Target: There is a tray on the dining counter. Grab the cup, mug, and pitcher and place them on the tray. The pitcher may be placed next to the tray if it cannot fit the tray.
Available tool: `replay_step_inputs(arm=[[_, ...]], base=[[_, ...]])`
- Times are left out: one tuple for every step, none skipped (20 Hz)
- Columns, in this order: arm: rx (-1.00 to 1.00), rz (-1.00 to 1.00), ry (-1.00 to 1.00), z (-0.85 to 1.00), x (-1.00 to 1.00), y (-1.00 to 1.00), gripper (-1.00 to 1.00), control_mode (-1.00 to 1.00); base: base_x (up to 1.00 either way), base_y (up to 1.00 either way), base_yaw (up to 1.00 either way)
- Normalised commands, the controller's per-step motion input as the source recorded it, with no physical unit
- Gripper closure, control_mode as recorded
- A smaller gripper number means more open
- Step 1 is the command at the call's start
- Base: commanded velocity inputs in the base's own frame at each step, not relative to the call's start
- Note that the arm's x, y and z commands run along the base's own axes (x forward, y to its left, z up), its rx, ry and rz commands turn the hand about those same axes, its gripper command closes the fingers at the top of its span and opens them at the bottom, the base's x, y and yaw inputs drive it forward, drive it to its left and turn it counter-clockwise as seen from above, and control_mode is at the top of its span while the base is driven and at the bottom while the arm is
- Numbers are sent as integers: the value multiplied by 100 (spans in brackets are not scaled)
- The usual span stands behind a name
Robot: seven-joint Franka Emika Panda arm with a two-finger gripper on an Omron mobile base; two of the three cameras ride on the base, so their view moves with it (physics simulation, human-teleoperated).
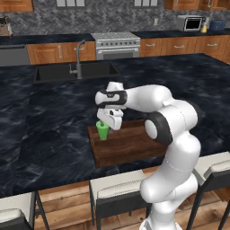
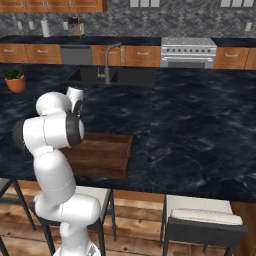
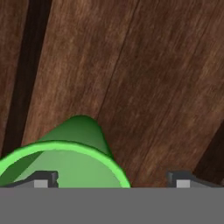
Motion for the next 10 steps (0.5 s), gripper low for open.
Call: replay_step_inputs(arm=[[0,0,-1,29,-21,0,-100,-100],[0,0,-1,30,-21,0,-100,-100],[0,0,-2,26,-23,0,-100,-100],[0,0,-2,17,-24,0,-100,-100],[0,0,-1,15,-26,0,-100,-100],[0,0,0,10,-26,0,-100,-100],[0,0,0,3,-21,0,-100,-100],[0,0,0,2,-19,0,-100,-100],[0,0,0,4,-19,0,-100,-100],[0,0,0,11,-19,0,-100,-100]], base=[[0,0,0],[0,0,0],[0,0,0],[0,0,0],[0,0,0],[0,0,0],[0,0,0],[0,0,0],[0,0,0],[0,0,0]])
